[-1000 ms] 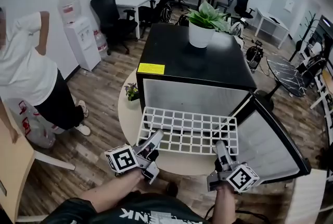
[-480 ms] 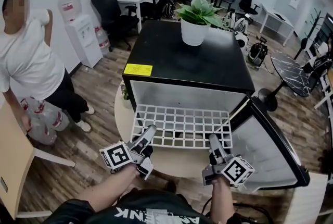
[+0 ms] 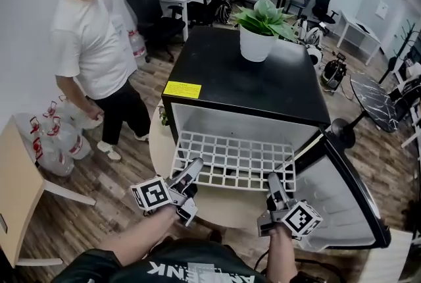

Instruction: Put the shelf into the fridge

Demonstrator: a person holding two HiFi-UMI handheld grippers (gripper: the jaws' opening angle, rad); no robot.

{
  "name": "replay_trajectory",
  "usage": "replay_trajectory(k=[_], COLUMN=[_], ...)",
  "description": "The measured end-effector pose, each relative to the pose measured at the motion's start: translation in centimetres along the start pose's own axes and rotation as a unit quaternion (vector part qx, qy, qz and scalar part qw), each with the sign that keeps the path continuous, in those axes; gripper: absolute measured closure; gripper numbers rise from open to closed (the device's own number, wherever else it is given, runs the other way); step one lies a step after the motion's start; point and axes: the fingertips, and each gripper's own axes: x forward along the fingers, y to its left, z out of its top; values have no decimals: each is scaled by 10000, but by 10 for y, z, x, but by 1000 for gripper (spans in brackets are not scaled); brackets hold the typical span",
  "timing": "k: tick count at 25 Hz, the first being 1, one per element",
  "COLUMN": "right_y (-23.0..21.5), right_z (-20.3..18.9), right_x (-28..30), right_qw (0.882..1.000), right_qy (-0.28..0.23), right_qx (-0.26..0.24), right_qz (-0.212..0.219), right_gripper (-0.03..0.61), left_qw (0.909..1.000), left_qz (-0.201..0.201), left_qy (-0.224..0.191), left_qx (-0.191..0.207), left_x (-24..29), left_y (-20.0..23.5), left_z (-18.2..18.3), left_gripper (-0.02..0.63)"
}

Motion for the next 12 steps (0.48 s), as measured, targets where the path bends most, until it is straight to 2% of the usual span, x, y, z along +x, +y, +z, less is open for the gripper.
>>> replay_trajectory(k=[3,7,10,12], right_y=[-2,-5,-4,-6], right_z=[0,0,-2,-1], right_x=[-5,-4,-1,-1], right_qw=[10000,9999,9999,9999], right_qy=[-9,-4,-44,-60], right_qx=[-1,-16,94,117], right_qz=[-37,-129,30,-67], right_gripper=[416,416,416,416], left_qw=[9999,9991,9999,9999], left_qz=[-40,403,47,47], left_qy=[19,90,26,50], left_qx=[-148,-24,-141,-86], left_x=[2,-6,2,5], left_y=[0,15,5,6], left_z=[-4,-3,-3,-3], left_gripper=[525,525,525,525])
